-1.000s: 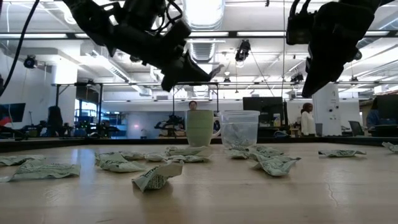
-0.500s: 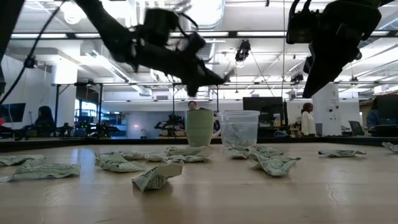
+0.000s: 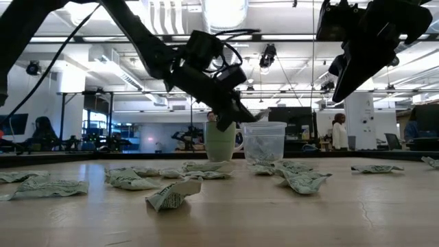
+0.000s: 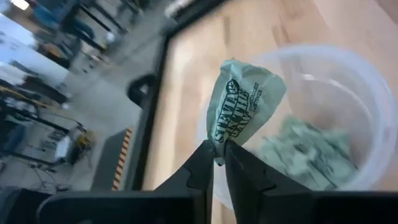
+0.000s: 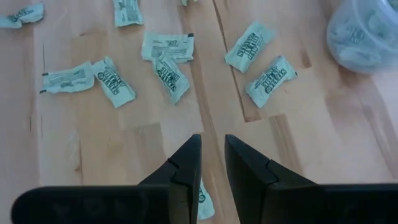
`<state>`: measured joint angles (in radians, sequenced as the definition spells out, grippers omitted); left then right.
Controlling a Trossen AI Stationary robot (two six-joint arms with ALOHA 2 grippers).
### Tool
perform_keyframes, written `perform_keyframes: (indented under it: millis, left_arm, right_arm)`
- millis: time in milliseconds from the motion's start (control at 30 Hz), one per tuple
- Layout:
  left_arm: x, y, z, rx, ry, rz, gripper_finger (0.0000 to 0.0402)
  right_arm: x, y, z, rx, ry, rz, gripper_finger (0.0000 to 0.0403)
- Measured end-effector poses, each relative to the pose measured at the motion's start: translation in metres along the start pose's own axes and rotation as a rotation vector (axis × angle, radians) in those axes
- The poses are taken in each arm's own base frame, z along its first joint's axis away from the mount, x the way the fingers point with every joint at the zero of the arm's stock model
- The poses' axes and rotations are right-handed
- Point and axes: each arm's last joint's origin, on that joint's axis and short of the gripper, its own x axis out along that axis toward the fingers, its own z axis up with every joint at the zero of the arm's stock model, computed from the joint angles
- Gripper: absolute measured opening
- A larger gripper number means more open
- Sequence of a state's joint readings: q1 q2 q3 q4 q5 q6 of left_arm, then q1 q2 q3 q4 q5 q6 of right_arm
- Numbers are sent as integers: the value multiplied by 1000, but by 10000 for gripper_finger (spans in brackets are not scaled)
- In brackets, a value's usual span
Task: Pick and place Stevia / Truvia into bins
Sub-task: Put the stevia packet into the transparent container
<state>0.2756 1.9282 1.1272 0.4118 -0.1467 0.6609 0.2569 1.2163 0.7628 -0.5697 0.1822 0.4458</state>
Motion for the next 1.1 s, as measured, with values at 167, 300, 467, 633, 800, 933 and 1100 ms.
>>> perform_keyframes:
  millis: [167, 300, 467, 633, 800, 933, 1100]
  left_arm:
    - [1, 4, 0, 22, 12, -6, 76]
    - [1, 7, 4, 25, 3, 2, 117]
    - [-9, 14, 11, 30, 54, 53, 145]
    - [-37, 21, 25, 32, 155, 57, 148]
    - [-75, 24, 35, -72, 255, -27, 148]
    - [-105, 25, 37, -166, 350, -79, 148]
    - [-131, 23, 38, -231, 432, -121, 148]
  right_arm:
    - [-1, 0, 0, -12, -3, 1, 64]
    - [-1, 0, 0, -13, -1, 0, 62]
    - [-1, -3, -6, 78, 57, -38, 61]
    - [-3, -15, -24, 307, 160, -239, 61]
    - [-5, -22, -38, 576, 215, -370, 61]
    - [3, -25, -47, 661, 215, -390, 61]
    - [10, -29, -63, 774, 297, -393, 61]
